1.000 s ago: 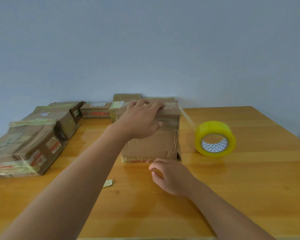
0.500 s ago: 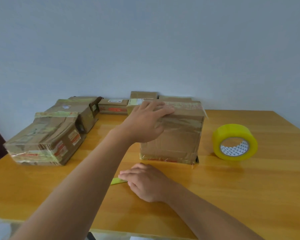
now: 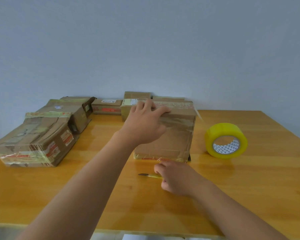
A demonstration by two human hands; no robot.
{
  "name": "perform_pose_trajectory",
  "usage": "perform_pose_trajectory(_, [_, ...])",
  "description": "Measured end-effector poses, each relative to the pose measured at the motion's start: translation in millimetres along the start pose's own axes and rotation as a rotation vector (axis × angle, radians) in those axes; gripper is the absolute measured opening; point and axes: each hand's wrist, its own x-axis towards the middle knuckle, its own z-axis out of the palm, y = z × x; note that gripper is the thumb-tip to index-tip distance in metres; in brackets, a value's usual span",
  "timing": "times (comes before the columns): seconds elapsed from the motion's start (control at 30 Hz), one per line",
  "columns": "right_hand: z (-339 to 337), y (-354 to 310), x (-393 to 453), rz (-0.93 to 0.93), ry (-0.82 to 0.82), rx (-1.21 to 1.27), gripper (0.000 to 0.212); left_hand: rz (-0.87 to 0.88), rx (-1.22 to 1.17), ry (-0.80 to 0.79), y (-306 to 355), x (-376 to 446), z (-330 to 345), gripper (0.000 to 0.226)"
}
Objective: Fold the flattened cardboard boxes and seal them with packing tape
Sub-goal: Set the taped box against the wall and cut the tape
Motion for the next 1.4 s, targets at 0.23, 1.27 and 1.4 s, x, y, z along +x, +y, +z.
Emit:
perform_pose_trajectory(0.23, [-3.5, 53.9, -51.8, 0.203, -0.037, 0.066, 0.014, -0.072, -0.042, 0.114, 40.9, 16.7, 5.0, 0.036])
perform_pose_trajectory(1.27, [-38.8, 130.1, -2.8, 0.192, 1.415, 0.779, 0.012, 0.150, -0.190, -0.007, 63.6, 79.3, 14.1, 0.053])
perform_pose_trajectory(1.4, [-36.8, 137.8, -6.6, 0.248, 1.456, 0.644, 0.024, 0.169, -0.235, -0.029, 62.1, 89.7, 8.6, 0.046])
